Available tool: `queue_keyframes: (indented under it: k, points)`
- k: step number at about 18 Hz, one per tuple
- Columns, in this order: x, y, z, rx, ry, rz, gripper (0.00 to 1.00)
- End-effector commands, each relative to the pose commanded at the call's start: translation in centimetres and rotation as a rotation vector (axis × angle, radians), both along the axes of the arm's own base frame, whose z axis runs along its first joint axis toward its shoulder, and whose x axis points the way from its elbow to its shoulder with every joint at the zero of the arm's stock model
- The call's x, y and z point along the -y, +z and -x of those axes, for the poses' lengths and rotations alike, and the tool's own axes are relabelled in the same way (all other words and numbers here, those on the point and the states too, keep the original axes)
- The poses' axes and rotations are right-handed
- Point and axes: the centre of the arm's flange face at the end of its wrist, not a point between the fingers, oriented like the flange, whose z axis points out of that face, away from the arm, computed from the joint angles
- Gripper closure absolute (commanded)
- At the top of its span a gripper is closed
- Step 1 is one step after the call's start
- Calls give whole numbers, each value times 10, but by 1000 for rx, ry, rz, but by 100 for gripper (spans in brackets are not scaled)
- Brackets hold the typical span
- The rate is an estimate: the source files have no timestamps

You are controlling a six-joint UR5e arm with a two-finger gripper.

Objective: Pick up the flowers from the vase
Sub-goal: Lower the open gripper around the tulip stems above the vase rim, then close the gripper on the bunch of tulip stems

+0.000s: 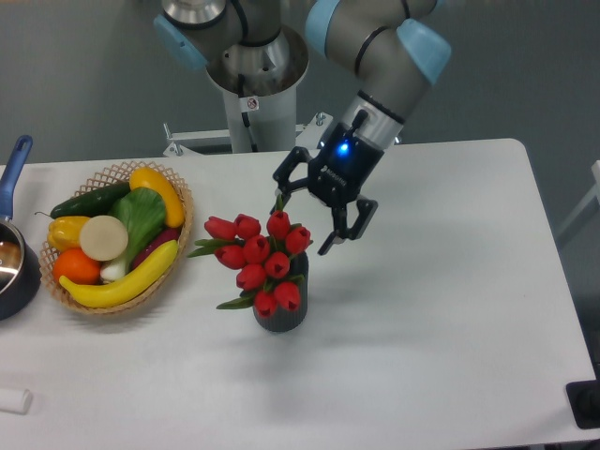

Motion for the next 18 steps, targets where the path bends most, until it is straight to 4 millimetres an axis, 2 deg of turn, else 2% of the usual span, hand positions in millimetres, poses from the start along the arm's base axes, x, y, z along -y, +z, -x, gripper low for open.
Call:
queue_keyframes:
  k: [5,9,12,18]
  points:
    - [-14,-5,-4,-25,-27,-22,0]
    - [-29,-17,0,-51,-48,-37,0]
    - [-33,-15,3,-56,-49,-44,0]
    - [-38,-15,-2,-50,-62,-56,0]
